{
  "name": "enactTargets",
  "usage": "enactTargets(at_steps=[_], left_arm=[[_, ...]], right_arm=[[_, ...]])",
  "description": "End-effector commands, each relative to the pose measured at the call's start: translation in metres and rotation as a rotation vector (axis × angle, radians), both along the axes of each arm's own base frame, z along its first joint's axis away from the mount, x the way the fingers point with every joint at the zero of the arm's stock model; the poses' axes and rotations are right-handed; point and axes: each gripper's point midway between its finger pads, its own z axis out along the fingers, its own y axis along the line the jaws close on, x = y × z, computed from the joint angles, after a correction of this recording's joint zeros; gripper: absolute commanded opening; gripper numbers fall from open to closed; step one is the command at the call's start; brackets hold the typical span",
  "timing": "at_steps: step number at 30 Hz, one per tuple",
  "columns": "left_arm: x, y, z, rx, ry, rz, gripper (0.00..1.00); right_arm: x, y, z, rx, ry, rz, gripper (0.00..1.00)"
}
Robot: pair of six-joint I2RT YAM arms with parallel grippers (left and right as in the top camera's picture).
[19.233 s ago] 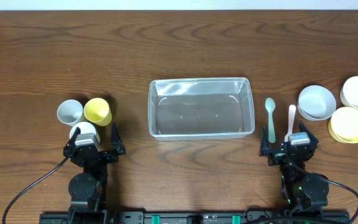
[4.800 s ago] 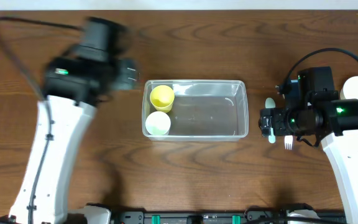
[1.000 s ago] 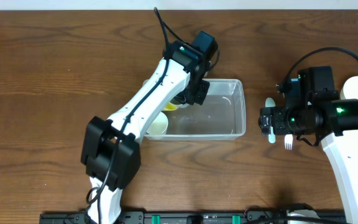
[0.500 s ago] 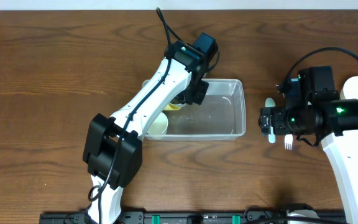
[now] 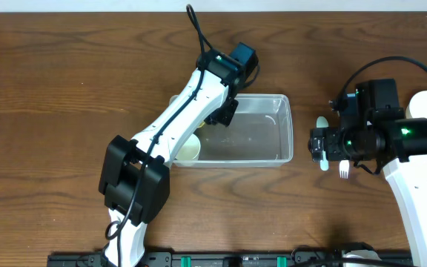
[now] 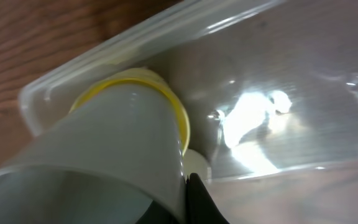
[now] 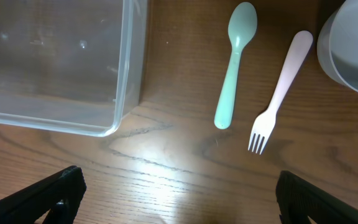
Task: Pack container
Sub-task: 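Lower the grey cup into the container onto the yellow cup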
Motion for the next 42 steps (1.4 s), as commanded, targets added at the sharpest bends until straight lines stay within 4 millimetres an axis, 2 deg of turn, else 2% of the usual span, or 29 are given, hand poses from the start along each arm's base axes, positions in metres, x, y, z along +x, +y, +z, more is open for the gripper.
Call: enactTargets(at_steps=[1, 8, 12, 23, 36, 39, 41, 42], left_arm=[[0.008, 0.020, 0.008, 0.092, -0.049, 0.011, 0.06], [0.012, 0.049, 0.008, 0.105, -0.023, 0.107, 0.06], [0.011, 0.057, 0.005, 0.058, 0.020, 0.152, 0.06], [0.006, 0.040, 0.000, -0.049, 0.072, 0.146, 0.06], [0.006, 0.040, 0.000, -0.048, 0.072, 0.146, 0.06], [0.006, 0.040, 0.000, -0.048, 0.072, 0.146, 0.16], [0.006, 0.040, 0.000, -0.048, 0.072, 0.146, 0.27], [0.006, 0.040, 0.000, -0.048, 0.072, 0.146, 0.38]], right_arm=[[0.004, 0.002, 0.005, -0.006, -0.018, 0.018, 0.99], [0.004, 0.002, 0.005, -0.006, -0.017, 0.018, 0.99], [0.004, 0.002, 0.005, -0.006, -0.018, 0.018, 0.99], [0.003, 0.002, 0.005, -0.006, -0.017, 0.018, 0.99], [0.003, 0.002, 0.005, -0.006, -0.017, 0.018, 0.99], [0.003, 0.002, 0.005, -0.006, -0.017, 0.018, 0.99], [0.003, 0.002, 0.005, -0.006, -0.015, 0.018, 0.99], [0.003, 0.002, 0.005, -0.006, -0.014, 0.018, 0.99]])
